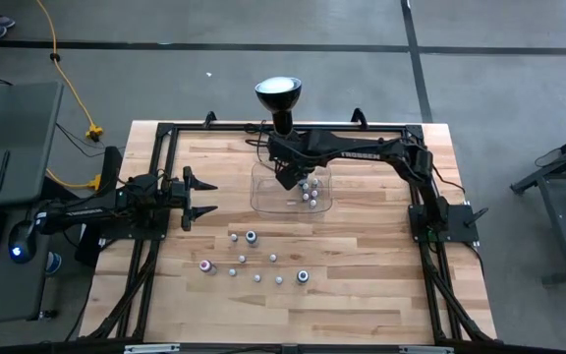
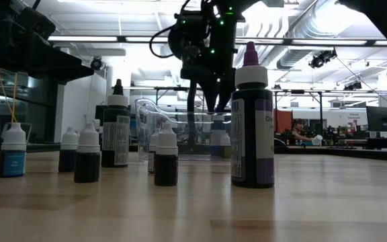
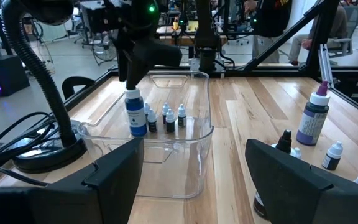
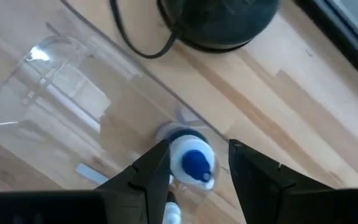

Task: Pick & Place food coloring
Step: Put the small bottom purple food coloring bottle into the transparent bin

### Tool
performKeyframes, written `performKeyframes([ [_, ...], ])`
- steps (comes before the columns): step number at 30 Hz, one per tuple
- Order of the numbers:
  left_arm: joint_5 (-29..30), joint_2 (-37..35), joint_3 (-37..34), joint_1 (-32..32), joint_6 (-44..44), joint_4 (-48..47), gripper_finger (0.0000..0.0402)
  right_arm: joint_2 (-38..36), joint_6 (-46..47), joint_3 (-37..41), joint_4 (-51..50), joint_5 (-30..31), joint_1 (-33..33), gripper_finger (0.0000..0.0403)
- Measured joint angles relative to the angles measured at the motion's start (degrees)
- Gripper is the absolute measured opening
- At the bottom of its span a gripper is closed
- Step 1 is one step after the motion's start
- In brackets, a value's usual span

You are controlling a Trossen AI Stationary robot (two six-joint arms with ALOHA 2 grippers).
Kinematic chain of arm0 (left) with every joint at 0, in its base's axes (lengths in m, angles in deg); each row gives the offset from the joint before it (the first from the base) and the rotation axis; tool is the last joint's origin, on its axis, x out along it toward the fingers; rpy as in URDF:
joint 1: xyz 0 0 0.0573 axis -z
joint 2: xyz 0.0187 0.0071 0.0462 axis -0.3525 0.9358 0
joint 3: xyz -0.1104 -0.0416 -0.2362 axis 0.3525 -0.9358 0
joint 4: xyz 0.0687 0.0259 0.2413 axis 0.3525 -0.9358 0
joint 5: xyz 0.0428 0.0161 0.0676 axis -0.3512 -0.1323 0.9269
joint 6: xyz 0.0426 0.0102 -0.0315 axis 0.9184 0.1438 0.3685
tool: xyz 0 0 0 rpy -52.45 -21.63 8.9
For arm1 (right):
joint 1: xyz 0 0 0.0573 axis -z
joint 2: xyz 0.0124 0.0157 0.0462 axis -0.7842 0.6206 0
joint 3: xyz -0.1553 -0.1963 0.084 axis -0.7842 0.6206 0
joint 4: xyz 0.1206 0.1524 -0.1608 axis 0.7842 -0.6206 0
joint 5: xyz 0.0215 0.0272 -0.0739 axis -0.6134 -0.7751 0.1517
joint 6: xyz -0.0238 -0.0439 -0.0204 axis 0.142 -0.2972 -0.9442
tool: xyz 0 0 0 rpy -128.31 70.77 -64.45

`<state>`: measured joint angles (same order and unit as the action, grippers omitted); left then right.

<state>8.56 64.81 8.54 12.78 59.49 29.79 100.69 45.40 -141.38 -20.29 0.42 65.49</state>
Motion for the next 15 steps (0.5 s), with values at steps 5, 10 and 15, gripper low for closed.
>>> performKeyframes([
  [5, 0.00, 0.00, 0.00, -0.02, 0.02, 0.00, 0.0278, -2.05, 0.00, -0.02, -1.16, 0.34, -0.06, 0.0152],
  [10, 0.00, 0.00, 0.00, -0.01, 0.00, 0.00, 0.0278, -6.17, -0.02, 0.00, -3.41, 3.79, -1.54, 0.0152],
  [15, 0.00, 0.00, 0.02, -0.02, 0.00, 0.00, 0.0278, -11.81, -0.06, -0.04, -8.61, 7.16, -5.22, 0.0152],
])
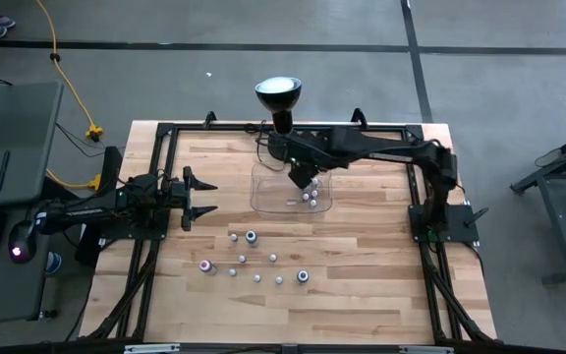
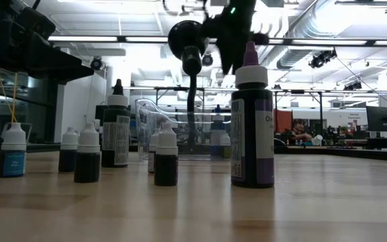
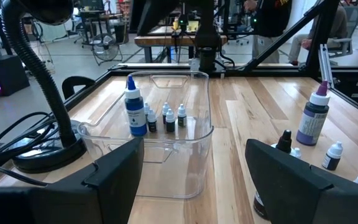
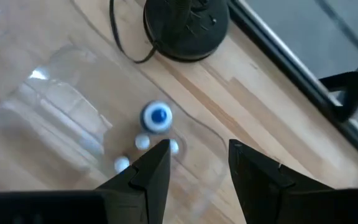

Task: Pick & Place food coloring
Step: Put the small bottom purple food coloring bottle into the transparent bin

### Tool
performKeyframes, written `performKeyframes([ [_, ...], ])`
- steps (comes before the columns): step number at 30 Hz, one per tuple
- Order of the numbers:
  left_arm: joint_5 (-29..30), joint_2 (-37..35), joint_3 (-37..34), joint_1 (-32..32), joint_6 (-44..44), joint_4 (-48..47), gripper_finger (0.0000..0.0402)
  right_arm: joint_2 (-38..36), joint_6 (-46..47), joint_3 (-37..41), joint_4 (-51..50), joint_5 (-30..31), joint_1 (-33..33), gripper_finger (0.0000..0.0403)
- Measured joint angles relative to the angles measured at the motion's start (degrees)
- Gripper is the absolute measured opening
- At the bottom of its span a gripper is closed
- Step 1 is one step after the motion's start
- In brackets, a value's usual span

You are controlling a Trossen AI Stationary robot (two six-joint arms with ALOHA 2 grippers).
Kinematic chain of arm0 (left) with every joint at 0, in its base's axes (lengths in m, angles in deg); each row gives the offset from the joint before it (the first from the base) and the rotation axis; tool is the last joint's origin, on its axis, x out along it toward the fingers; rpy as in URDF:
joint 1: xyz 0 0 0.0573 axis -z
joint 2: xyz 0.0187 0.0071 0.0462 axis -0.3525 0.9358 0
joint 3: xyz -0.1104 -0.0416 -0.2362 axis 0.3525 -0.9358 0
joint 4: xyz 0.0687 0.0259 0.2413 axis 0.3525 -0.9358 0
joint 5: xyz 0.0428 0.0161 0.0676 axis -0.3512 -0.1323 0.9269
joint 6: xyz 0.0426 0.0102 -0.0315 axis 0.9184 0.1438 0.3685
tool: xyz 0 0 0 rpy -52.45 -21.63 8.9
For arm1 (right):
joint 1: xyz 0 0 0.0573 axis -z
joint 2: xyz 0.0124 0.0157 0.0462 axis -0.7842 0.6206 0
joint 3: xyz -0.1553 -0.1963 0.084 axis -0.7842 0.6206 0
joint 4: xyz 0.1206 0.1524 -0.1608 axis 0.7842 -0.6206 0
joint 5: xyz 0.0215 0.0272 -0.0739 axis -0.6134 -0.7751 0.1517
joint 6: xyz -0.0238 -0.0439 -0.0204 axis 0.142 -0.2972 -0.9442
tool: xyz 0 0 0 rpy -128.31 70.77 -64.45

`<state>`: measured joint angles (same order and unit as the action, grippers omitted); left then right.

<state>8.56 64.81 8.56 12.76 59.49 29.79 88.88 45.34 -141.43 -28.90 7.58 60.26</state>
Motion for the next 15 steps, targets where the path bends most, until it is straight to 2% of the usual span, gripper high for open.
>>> performKeyframes([
  [9, 0.00, -0.02, -0.02, 0.02, 0.02, 0.00, 0.0278, -9.83, -0.29, 0.00, -4.50, 4.66, -12.32, 0.0152],
  [15, 0.00, 0.00, 0.00, 0.02, 0.02, 0.00, 0.0278, -11.59, 3.86, 0.00, -7.79, 2.97, -20.86, 0.0152],
])
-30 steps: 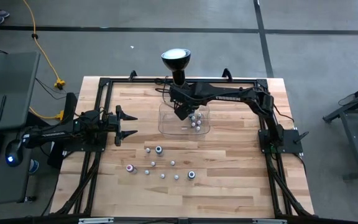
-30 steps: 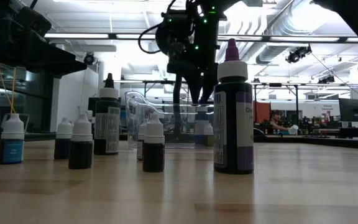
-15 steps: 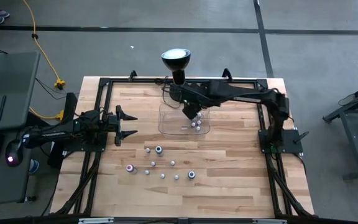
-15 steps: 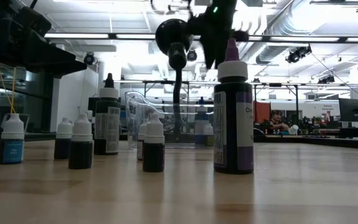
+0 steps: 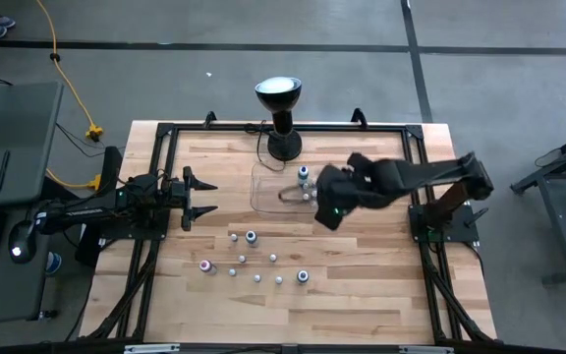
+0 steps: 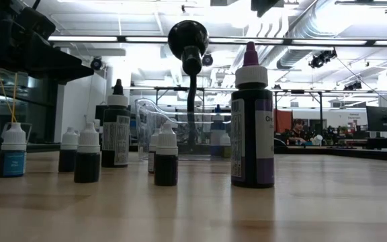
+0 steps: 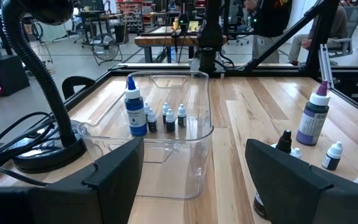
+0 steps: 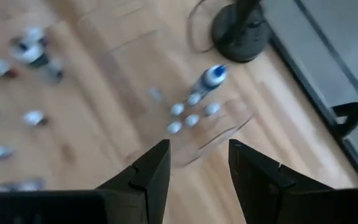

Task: Pick & Place food coloring
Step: Put the small bottom purple food coloring bottle into the transparent bin

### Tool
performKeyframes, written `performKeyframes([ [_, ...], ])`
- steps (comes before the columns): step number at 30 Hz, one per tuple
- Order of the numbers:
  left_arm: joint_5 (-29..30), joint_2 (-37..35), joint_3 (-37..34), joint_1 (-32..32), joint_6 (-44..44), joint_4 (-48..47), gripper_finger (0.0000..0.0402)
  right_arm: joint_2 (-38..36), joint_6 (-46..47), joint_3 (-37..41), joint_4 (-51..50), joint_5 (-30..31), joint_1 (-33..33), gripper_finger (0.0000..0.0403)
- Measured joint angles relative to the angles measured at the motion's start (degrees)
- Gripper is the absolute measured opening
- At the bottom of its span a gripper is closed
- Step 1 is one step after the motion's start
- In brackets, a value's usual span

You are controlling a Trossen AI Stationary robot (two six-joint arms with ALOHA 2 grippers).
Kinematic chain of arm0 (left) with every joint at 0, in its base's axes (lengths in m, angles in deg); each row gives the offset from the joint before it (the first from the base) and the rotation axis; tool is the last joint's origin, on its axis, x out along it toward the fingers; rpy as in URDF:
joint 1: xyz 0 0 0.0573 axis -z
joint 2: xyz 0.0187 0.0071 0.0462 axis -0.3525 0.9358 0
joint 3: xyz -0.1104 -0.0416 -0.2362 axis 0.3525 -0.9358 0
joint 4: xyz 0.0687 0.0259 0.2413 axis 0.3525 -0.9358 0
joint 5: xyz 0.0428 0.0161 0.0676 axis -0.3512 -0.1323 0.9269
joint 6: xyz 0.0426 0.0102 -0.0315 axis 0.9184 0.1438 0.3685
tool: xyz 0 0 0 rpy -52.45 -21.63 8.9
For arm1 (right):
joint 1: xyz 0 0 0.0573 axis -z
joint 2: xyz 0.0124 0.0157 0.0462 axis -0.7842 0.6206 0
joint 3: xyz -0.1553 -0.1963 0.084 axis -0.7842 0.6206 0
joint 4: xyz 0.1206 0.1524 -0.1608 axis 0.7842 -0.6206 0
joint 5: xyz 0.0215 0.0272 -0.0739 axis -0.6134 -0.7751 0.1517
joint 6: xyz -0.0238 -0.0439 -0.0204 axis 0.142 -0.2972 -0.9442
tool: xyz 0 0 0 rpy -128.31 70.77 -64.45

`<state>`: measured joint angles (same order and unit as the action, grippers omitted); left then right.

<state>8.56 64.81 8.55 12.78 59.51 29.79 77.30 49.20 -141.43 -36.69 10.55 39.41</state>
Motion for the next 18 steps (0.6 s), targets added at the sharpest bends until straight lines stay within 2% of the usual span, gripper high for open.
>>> performKeyframes([
  [9, 0.00, 0.00, 0.01, -0.02, 0.00, 0.00, 0.0278, 2.81, 3.72, 0.00, 3.31, -6.71, -6.87, 0.0152],
  [13, 0.00, -0.01, 0.00, -0.01, -0.01, 0.00, 0.0278, 5.90, 1.09, 0.00, 8.93, -14.19, -6.96, 0.0152],
  [18, 0.00, 0.00, -0.02, 0.00, -0.01, 0.00, 0.0278, 10.08, -8.84, 0.00, 18.82, -25.06, -6.30, 0.0152],
])
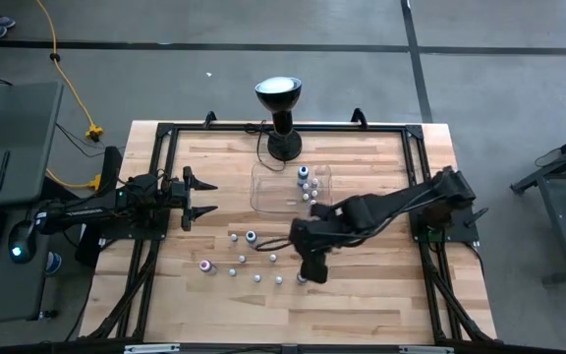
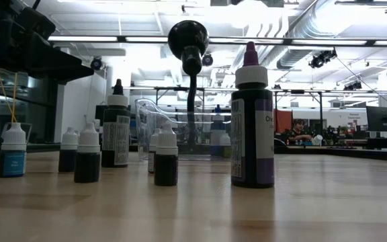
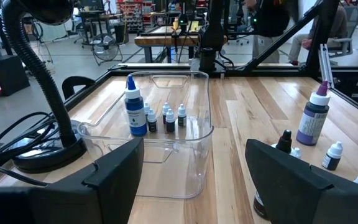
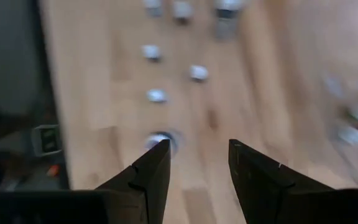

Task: Pick & Place food coloring
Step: Put the small bottom purple food coloring bottle into the transparent bin

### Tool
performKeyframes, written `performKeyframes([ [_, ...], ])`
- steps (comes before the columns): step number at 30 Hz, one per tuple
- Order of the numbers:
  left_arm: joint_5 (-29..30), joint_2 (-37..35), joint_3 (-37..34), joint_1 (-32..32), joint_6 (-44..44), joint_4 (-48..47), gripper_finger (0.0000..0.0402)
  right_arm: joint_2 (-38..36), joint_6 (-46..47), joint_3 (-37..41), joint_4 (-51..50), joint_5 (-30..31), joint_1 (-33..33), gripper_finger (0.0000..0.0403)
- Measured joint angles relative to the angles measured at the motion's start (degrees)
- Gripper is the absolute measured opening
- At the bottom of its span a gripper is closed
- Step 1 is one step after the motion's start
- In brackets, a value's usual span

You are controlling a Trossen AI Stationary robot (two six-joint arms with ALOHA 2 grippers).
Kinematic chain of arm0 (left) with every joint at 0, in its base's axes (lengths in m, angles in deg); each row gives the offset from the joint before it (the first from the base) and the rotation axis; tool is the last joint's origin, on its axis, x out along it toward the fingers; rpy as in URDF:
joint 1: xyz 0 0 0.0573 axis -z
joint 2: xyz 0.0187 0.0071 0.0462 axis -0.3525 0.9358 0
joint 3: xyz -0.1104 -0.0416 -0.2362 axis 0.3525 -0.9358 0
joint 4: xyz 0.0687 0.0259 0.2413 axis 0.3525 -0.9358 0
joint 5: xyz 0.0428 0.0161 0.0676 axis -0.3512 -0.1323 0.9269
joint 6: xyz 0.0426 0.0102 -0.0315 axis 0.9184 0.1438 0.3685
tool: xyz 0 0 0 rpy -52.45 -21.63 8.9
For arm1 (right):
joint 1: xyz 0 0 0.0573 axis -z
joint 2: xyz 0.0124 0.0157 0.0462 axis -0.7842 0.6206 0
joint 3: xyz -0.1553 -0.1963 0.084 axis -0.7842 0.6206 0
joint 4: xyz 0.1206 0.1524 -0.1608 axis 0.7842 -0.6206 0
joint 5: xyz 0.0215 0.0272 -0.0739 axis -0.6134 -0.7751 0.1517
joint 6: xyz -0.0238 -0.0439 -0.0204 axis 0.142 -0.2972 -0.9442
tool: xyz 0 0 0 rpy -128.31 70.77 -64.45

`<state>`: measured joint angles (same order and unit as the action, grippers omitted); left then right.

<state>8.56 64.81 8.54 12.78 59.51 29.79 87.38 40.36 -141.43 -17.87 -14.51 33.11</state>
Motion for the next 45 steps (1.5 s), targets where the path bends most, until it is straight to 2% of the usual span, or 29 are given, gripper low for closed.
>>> performKeyframes([
  [3, 0.00, -0.01, 0.01, 0.00, 0.01, 0.00, 0.0278, 2.19, -5.67, 0.00, 4.08, -6.36, 0.58, 0.0152],
  [7, 0.00, -0.01, 0.02, -0.01, -0.01, 0.00, 0.0278, 4.75, -10.88, 0.00, 7.82, -10.07, 1.30, 0.0151],
  [18, 0.00, -0.02, 0.02, 0.00, -0.01, 0.00, 0.0278, 12.53, -25.25, -2.33, 12.06, -7.56, 1.70, 0.0151],
  [28, 0.00, -0.02, 0.01, -0.02, 0.00, 0.00, 0.0278, 19.63, -26.99, -5.16, 11.45, -7.38, 1.38, 0.0152],
  [37, 0.00, -0.01, 0.01, -0.01, 0.01, 0.00, 0.0278, 22.39, -26.99, -5.09, 10.97, -7.61, -1.54, 0.0152],
  [45, 0.00, -0.02, 0.00, -0.02, -0.01, 0.00, 0.0278, 24.30, -26.96, -5.07, 11.34, -5.04, -2.22, 0.0152],
])
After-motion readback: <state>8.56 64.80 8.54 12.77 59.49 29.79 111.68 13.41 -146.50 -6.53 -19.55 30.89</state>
